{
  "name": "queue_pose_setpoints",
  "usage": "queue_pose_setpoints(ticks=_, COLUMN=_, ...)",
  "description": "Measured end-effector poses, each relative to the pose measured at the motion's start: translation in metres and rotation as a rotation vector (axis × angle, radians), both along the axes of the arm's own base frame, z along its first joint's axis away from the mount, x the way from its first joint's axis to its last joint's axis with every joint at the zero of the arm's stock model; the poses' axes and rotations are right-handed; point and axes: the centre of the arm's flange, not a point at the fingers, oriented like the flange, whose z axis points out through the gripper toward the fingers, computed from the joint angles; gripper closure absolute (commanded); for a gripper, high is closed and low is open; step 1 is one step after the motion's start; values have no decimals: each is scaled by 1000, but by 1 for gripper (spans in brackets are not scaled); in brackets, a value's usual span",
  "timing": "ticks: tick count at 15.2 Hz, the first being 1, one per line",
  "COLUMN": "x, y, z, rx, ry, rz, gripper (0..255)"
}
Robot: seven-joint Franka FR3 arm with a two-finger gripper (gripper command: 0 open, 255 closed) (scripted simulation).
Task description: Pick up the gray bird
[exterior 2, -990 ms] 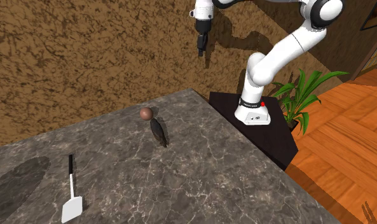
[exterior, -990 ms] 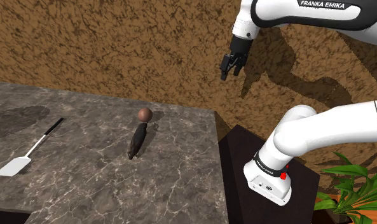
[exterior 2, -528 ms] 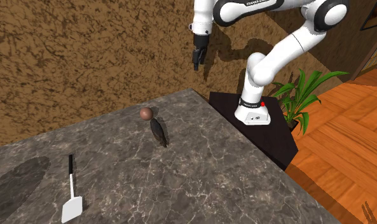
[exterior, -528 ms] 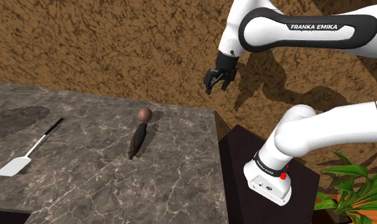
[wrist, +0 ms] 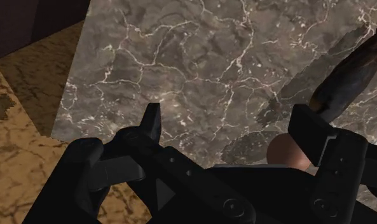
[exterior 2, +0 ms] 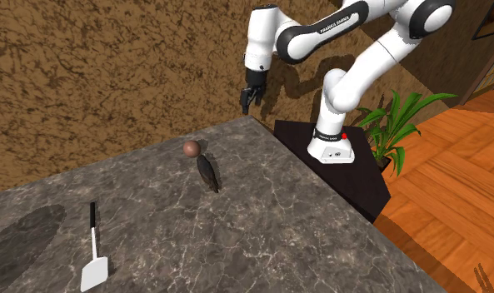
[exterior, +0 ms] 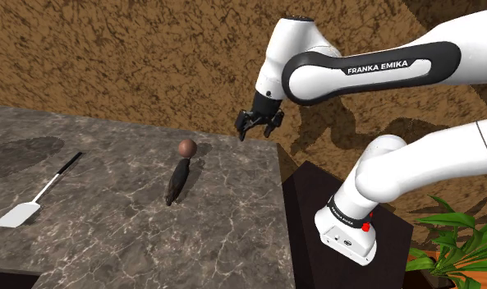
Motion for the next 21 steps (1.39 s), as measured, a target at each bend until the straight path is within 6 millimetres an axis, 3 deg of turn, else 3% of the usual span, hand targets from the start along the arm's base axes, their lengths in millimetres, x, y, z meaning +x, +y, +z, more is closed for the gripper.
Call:
queue_pose_setpoints(ticks=11, x=47, y=113, z=-74, rx=12, ry=-76, rz=-228, gripper=0)
queue_pose_setpoints(ticks=21, x=111, y=198, z=-130, rx=30, ry=-136, rz=-419, gripper=0)
